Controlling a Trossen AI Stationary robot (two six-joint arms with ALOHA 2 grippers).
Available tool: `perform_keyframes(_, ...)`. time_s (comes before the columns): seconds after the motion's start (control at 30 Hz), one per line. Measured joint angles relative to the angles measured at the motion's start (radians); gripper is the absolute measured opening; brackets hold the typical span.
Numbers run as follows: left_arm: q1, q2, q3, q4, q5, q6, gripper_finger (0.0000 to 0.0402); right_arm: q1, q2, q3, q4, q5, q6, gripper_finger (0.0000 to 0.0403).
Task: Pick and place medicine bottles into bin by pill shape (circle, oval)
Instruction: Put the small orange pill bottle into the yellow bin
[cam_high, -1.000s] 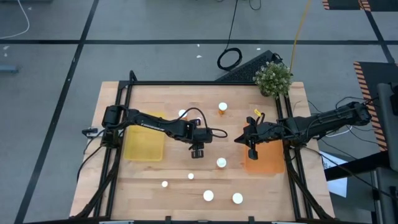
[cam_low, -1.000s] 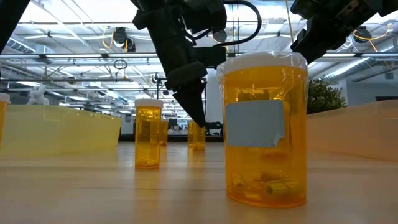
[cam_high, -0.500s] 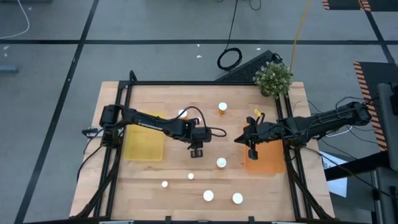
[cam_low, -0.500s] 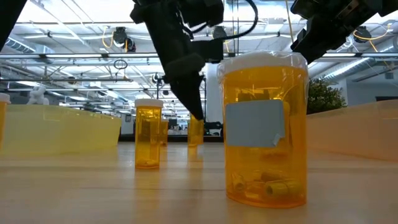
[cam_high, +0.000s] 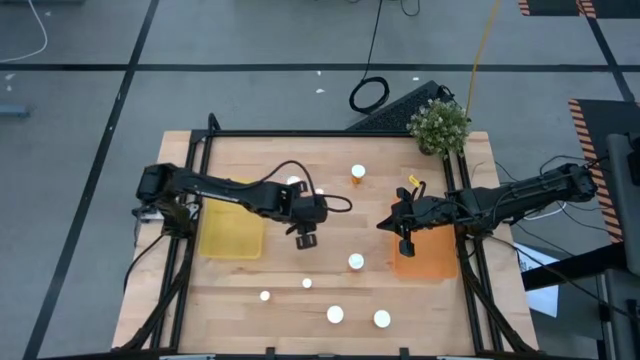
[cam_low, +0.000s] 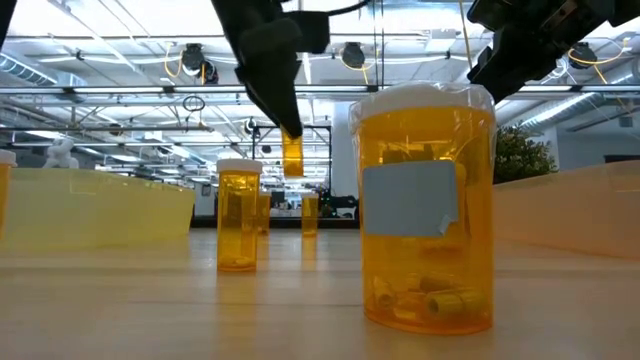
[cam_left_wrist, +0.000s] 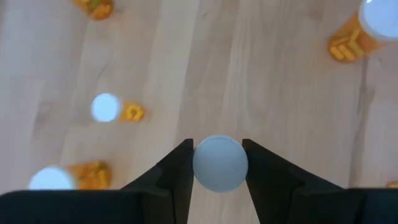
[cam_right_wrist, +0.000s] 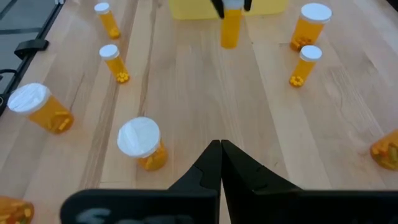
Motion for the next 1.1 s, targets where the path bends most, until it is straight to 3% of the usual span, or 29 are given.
perform_keyframes(0.53,-0.052,-0.144,0.000,-0.234,-0.132,-0.107,0.0134,0.000,0.000,0.000,0.008,0.001,0.001,0.0000)
perform_keyframes(1.1,-0.080,-0.153,-0.044,-0.360,-0.170,-0.213,0.0134,0.000,0.000,0.000,0.008,0.003,0.001,0.0000)
